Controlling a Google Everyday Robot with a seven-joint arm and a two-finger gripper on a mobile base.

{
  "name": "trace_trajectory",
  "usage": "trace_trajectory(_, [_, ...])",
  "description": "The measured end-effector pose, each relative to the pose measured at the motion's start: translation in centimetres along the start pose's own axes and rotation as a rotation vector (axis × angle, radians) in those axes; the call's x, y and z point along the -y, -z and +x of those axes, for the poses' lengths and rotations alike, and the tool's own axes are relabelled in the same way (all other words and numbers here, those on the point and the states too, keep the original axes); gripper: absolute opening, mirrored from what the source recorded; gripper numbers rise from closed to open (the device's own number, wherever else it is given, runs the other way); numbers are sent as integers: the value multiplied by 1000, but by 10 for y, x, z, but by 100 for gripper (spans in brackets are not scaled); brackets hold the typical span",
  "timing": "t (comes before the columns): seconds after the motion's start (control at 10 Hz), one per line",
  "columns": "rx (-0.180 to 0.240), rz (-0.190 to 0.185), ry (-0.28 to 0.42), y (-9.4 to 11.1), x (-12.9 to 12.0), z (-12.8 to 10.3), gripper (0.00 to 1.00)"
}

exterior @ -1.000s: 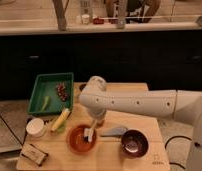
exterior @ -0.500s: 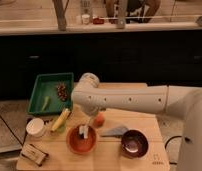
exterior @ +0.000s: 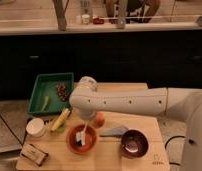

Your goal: Wipe red bowl with brush

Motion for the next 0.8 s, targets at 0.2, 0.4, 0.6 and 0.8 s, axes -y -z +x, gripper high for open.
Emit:
trace_trajectory(0.2, [29, -11, 20, -5, -16, -8, 0])
trace_trajectory(0.4, [21, -27, -4, -6, -31, 5, 0])
trace_trajectory(0.6, [-1, -53, -36, -10, -27, 29, 0])
trace_trajectory(0.8, [-10, -68, -48, -14, -14, 44, 0])
